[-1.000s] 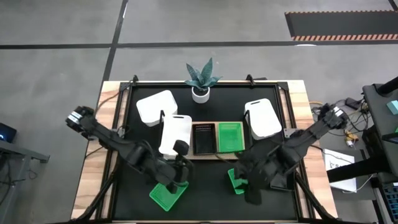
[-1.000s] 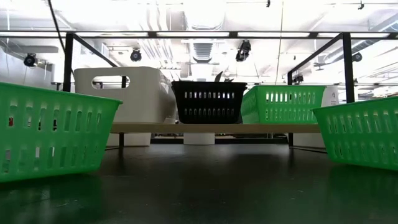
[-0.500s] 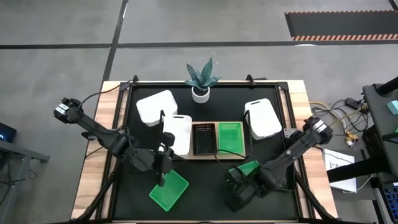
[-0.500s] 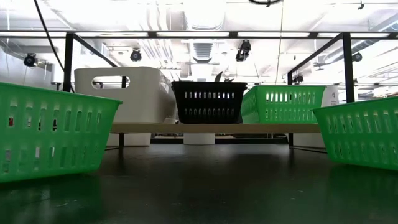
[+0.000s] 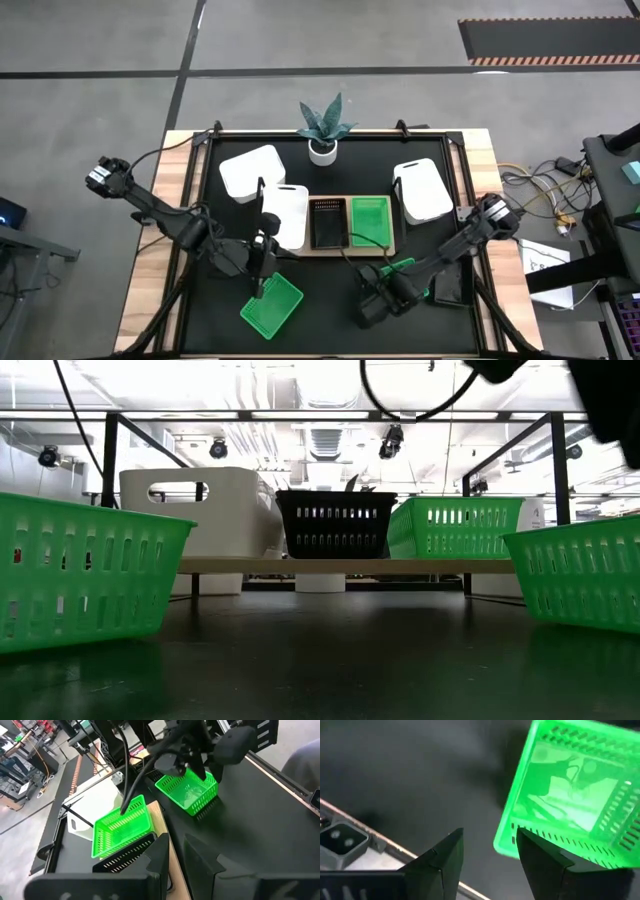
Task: Stack baskets on shelf by color
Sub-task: Stack the right green bin on top of the other green bin on the shelf
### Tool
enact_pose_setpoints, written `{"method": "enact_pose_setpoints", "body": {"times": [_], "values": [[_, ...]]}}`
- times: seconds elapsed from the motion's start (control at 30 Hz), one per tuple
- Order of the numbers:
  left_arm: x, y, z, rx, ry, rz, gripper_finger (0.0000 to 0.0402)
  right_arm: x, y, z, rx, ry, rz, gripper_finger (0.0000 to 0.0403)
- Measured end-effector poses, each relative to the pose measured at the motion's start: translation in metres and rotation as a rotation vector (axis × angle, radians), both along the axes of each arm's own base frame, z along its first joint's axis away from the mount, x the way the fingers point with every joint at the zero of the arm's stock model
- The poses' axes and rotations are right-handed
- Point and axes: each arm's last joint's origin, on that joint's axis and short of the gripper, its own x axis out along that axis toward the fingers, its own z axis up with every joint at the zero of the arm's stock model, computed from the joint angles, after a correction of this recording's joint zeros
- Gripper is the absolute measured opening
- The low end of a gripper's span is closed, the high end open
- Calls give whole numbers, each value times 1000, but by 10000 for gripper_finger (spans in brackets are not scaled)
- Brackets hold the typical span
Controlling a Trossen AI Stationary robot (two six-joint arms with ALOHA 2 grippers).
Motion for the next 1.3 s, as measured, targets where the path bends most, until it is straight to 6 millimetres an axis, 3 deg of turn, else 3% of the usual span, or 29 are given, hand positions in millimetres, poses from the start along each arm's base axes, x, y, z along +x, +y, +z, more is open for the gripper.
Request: {"method": "enact_pose_setpoints", "body": {"times": [0.53, 0.73, 0.97, 1.17, 1.3], "values": [[-1, 1, -3, 57, 27, -19, 40, 16, -6, -44, -68, 121, 8, 170], [-1, 1, -3, 67, 31, -23, 40, 20, -2, -59, -81, 145, 26, 117], [-1, 1, -3, 77, 30, -28, 40, 18, 7, -51, -48, 100, 38, 17], [-1, 1, -3, 82, 29, -31, 40, 14, 20, -31, -9, 45, 42, 13], [-1, 1, -3, 81, 30, -31, 40, 15, 38, -7, 82, -13, 163, 13]]}}
